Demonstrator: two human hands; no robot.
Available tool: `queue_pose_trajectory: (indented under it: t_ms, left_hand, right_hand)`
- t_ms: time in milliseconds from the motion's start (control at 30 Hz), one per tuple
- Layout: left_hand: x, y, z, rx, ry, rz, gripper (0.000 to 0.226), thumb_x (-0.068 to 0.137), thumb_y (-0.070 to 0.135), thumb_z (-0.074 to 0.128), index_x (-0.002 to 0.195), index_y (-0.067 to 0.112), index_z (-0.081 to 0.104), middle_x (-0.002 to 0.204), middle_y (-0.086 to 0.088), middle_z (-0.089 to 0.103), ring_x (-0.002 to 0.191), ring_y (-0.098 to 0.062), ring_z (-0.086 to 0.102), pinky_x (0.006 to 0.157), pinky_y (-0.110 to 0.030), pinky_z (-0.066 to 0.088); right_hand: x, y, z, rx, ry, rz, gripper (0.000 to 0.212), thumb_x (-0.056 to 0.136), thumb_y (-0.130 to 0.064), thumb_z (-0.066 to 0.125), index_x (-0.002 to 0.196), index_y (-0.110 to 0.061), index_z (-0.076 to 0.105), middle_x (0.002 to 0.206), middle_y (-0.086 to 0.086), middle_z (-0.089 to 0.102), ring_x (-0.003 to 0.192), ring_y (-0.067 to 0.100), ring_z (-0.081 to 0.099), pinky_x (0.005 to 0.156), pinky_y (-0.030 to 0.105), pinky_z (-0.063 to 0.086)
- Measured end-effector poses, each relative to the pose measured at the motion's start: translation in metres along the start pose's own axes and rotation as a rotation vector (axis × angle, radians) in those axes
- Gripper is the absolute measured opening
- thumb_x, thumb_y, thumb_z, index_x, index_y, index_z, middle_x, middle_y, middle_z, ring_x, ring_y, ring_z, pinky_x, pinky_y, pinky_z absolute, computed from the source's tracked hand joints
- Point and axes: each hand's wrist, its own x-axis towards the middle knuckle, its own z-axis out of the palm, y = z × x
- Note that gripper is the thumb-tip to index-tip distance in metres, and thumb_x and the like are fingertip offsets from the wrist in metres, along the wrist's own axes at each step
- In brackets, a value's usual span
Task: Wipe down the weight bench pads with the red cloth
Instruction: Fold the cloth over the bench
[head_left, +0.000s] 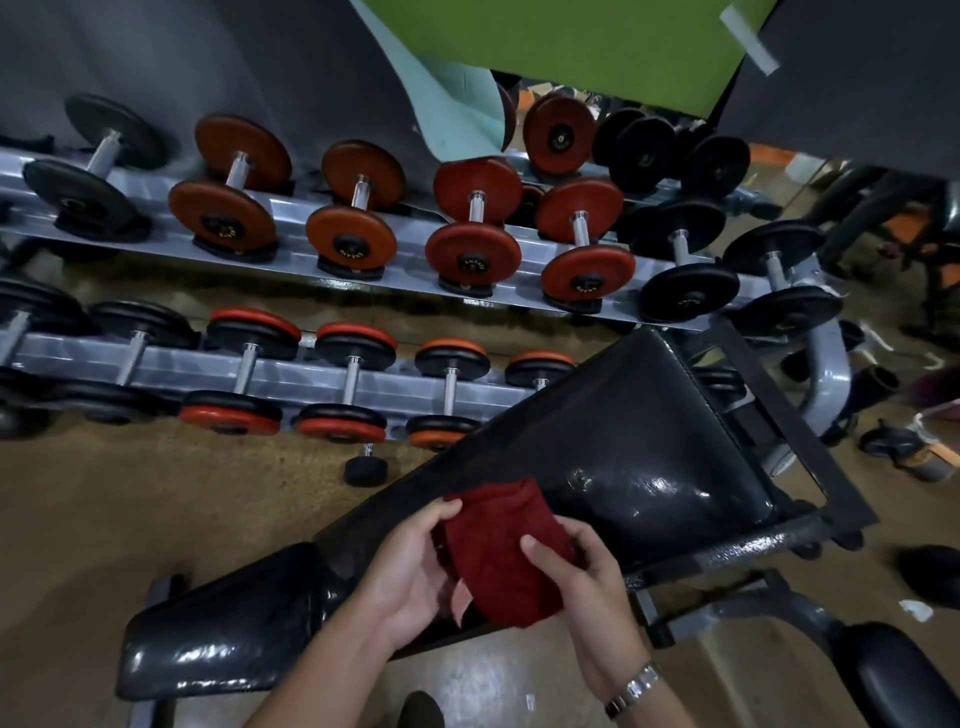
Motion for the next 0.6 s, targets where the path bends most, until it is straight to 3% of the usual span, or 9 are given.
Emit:
queue_pose_trajectory:
  t_ms: [100, 167, 233, 300, 333, 400, 467, 533, 600]
  left_hand:
    - [-0.011, 0.009, -0.004, -0.097, 0.024, 0.004, 0.035, 0.099, 0.02, 0.058, 0.129, 0.003, 0.067, 0.127, -0.021, 0.07, 0.122, -0.036, 0.065, 0.107, -0.049, 0.05]
    - [-0.019, 0.016, -0.008, -0.093, 0.04, 0.045, 0.036, 0.098, 0.02, 0.059, 0.129, 0.003, 0.067, 0.125, -0.02, 0.071, 0.117, -0.034, 0.068, 0.104, -0.048, 0.052]
    - [-0.027, 0.026, -0.014, -0.065, 0.065, 0.092, 0.036, 0.095, 0.021, 0.063, 0.126, 0.003, 0.069, 0.122, -0.019, 0.073, 0.105, -0.028, 0.071, 0.093, -0.043, 0.055]
    - [-0.035, 0.036, -0.024, -0.032, 0.079, 0.118, 0.035, 0.094, 0.021, 0.063, 0.123, 0.003, 0.07, 0.121, -0.02, 0.073, 0.105, -0.029, 0.071, 0.092, -0.042, 0.056]
    - [-0.038, 0.041, -0.03, -0.011, 0.08, 0.128, 0.033, 0.096, 0.02, 0.062, 0.123, 0.003, 0.07, 0.122, -0.021, 0.072, 0.109, -0.03, 0.07, 0.093, -0.042, 0.056]
    - [-0.047, 0.052, -0.044, 0.043, 0.059, 0.147, 0.029, 0.1, 0.02, 0.058, 0.121, 0.006, 0.071, 0.122, -0.02, 0.073, 0.111, -0.029, 0.07, 0.093, -0.041, 0.056]
    - [-0.057, 0.063, -0.061, 0.099, 0.048, 0.171, 0.022, 0.103, 0.02, 0.055, 0.113, 0.011, 0.072, 0.117, -0.017, 0.075, 0.102, -0.024, 0.073, 0.087, -0.04, 0.056]
    - [-0.065, 0.074, -0.08, 0.13, 0.064, 0.194, 0.02, 0.103, 0.022, 0.054, 0.11, 0.015, 0.071, 0.115, -0.016, 0.076, 0.095, -0.022, 0.073, 0.082, -0.039, 0.056]
    - [-0.075, 0.085, -0.098, 0.112, 0.099, 0.203, 0.023, 0.104, 0.026, 0.053, 0.116, 0.015, 0.069, 0.111, -0.014, 0.076, 0.093, -0.021, 0.072, 0.08, -0.041, 0.056]
  right_hand:
    - [-0.001, 0.004, 0.016, -0.159, 0.112, -0.142, 0.036, 0.081, -0.017, 0.082, 0.11, -0.028, 0.064, 0.106, 0.002, 0.073, 0.092, 0.008, 0.071, 0.084, 0.039, 0.061]
    - [-0.002, 0.007, 0.03, -0.34, 0.131, -0.299, 0.032, 0.082, -0.033, 0.079, 0.109, -0.037, 0.062, 0.112, -0.01, 0.067, 0.101, -0.002, 0.064, 0.093, 0.035, 0.056]
    - [-0.008, 0.005, 0.048, -0.442, 0.044, -0.38, 0.039, 0.079, -0.062, 0.07, 0.112, -0.042, 0.065, 0.125, -0.02, 0.059, 0.116, -0.005, 0.056, 0.103, 0.029, 0.047]
    - [-0.018, 0.004, 0.07, -0.38, -0.148, -0.316, 0.06, 0.073, -0.076, 0.066, 0.123, -0.042, 0.064, 0.132, -0.022, 0.059, 0.121, 0.0, 0.058, 0.104, 0.029, 0.048]
    - [-0.022, 0.003, 0.081, -0.329, -0.238, -0.273, 0.065, 0.073, -0.073, 0.071, 0.129, -0.04, 0.062, 0.13, -0.019, 0.064, 0.119, 0.002, 0.061, 0.102, 0.028, 0.05]
    - [-0.026, 0.005, 0.103, -0.26, -0.283, -0.235, 0.053, 0.081, -0.049, 0.079, 0.129, -0.033, 0.063, 0.12, -0.013, 0.072, 0.113, 0.004, 0.066, 0.098, 0.028, 0.053]
    - [-0.031, 0.006, 0.123, -0.183, -0.214, -0.191, 0.027, 0.092, -0.023, 0.072, 0.118, -0.027, 0.07, 0.105, -0.005, 0.077, 0.096, 0.009, 0.072, 0.087, 0.027, 0.057]
    - [-0.037, 0.008, 0.139, -0.026, -0.158, -0.07, 0.018, 0.097, -0.012, 0.061, 0.108, -0.021, 0.072, 0.09, 0.002, 0.075, 0.067, 0.011, 0.068, 0.064, 0.022, 0.052]
    - [-0.043, 0.009, 0.15, 0.154, -0.093, 0.031, 0.018, 0.098, -0.01, 0.057, 0.109, -0.014, 0.07, 0.095, 0.01, 0.076, 0.07, 0.017, 0.069, 0.068, 0.027, 0.054]
